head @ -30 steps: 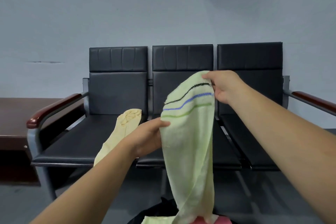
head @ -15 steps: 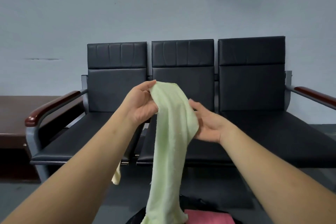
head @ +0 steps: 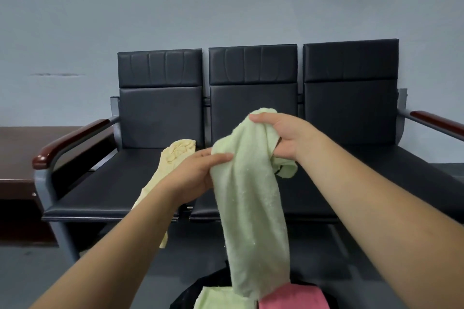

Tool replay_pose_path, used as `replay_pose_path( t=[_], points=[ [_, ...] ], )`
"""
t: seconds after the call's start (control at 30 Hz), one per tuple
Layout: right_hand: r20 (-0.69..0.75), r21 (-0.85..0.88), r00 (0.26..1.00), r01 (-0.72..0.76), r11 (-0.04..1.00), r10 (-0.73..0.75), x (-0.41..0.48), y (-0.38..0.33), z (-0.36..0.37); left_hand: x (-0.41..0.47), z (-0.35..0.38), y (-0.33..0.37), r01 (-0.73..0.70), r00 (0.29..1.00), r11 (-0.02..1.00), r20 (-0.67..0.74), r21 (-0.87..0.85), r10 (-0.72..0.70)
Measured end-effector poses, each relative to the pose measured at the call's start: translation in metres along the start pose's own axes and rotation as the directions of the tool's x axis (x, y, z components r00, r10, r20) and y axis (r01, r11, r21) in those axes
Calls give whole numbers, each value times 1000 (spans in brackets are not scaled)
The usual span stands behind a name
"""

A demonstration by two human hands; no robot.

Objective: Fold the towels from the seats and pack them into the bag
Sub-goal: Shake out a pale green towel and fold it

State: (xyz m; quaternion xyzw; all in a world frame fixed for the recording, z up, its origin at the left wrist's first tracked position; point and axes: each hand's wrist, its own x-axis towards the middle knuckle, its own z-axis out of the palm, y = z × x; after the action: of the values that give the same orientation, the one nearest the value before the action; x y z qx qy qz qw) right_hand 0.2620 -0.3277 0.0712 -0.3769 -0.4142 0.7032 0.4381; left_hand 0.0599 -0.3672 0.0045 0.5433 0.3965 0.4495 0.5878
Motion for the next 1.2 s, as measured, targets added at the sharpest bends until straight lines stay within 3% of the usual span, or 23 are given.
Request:
replay_pose_path(
  t=[0.07, 0.17, 0.3, 0.37, 0.47, 0.57, 0.7, 0.8, 0.9, 0.97, 1.1, 1.2],
  points=[
    [8, 62, 999, 35, 997, -35, -1, -4, -7, 2, 7, 8, -11, 997, 993, -71, -118, 3],
    [136, 182, 983, 100, 978, -125, -2, -2, -15, 11, 15, 27, 29, 989, 926, -120, -376, -80],
    [244, -70, 968, 82, 994, -62, -5, 10, -13, 18, 21, 52, 2, 990, 847, -119, -532, -77],
    [219, -38, 971, 106, 994, -95, -3, 9, -17, 16, 20, 57, -16, 992, 845, -116, -535, -55],
    [143, 34, 981, 128, 991, -132, -2, 0, -24, 14, 14, 54, -73, 992, 911, -123, -406, 25],
    [69, -11, 987, 148, 989, -147, -4, -6, -24, 14, 0, 50, -100, 977, 985, -199, -142, 70],
    [-30, -118, 982, 180, 976, -185, -6, -9, -21, 7, -10, 51, -99, 956, 969, -249, 226, 156],
    [6, 29, 985, 170, 985, -170, -7, -10, -20, 8, -7, 56, -92, 952, 991, -282, 95, 116],
    [92, 164, 974, 189, 968, -205, -10, -15, -24, 8, -2, 63, -100, 975, 991, -208, -86, 80],
    [63, 76, 970, 232, 970, -237, -10, -19, -27, 11, -3, 64, -150, 972, 987, -190, -54, 137],
    [-133, -329, 935, 271, 905, -328, -8, -24, -36, 10, -3, 64, -216, 941, 962, -228, 166, 251],
    [-197, -286, 923, 267, 920, -330, -7, -25, -41, 8, 2, 66, -254, 913, 926, -245, 281, 325]
  ],
)
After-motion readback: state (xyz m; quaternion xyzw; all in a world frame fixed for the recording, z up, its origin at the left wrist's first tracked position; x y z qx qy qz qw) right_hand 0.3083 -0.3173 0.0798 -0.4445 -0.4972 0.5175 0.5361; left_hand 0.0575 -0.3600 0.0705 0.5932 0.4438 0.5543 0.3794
